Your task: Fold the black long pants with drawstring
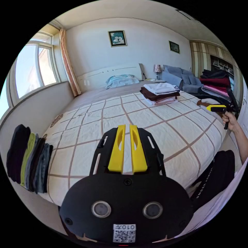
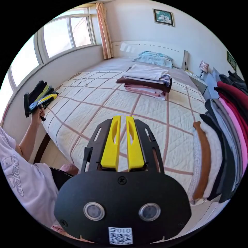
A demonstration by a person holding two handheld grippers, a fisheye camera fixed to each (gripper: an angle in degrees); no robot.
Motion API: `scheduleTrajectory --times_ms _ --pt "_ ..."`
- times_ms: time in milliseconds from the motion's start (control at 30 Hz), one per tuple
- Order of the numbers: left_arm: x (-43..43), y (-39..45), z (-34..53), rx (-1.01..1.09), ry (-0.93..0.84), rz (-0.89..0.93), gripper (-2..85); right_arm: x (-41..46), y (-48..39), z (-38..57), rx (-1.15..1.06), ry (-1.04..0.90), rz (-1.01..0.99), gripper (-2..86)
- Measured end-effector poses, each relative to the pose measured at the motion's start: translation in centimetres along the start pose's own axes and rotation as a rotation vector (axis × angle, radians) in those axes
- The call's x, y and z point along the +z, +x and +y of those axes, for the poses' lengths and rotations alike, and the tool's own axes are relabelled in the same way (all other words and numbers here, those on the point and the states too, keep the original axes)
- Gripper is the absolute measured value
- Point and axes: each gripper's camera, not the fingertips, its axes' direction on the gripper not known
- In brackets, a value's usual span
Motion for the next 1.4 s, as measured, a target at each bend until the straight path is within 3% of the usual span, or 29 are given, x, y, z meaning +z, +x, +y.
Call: scheduleTrajectory --times_ms 167,367,467,567,700,800,967,1100,1200,1300,1400 --pt "-9.0 -0.9 3.6 0.003 0.184 -0.288 3.0 -2.4 -7.6 5.2 -0.018 0.057 -0.140 3.5" --pt "-14.2 -4.8 6.3 -0.124 0.336 -0.275 6.5 -7.2 -13.9 9.0 -0.130 0.316 -0.127 4.3" --pt "-15.2 -4.4 6.9 -0.050 0.351 -0.446 3.5 -8.9 -16.4 10.1 -0.168 0.392 -0.094 5.7" --pt "-14.0 -6.3 5.9 -0.015 0.214 -0.711 3.4 -9.2 -18.0 9.9 -0.181 0.339 -0.085 8.7" --pt "-12.0 -11.7 4.3 0.084 0.083 -0.939 7.6 -9.6 -18.9 9.6 -0.202 0.319 -0.244 9.5" --pt "-9.8 -16.0 3.0 0.156 -0.037 -1.005 10.4 -9.7 -20.4 9.8 -0.289 0.351 -0.270 8.2" --pt "-4.7 -21.3 0.5 0.285 -0.325 -0.904 14.6 -9.3 -22.0 9.7 -0.303 0.336 -0.302 10.4" --pt "-2.0 -22.9 -1.4 0.335 -0.413 -0.822 15.6 -9.6 -22.4 10.2 -0.281 0.349 -0.290 10.7" --pt "1.0 -25.0 -2.3 0.347 -0.535 -0.860 15.3 -9.8 -22.0 10.7 -0.257 0.346 -0.274 10.3" --pt "2.3 -29.9 -2.0 0.220 -0.663 -0.801 13.0 -10.5 -21.4 11.5 -0.231 0.347 -0.254 9.5" --pt "-2.4 -35.3 -2.5 -0.075 -0.489 -0.553 10.3 -11.3 -20.8 12.7 -0.211 0.357 -0.205 8.6"
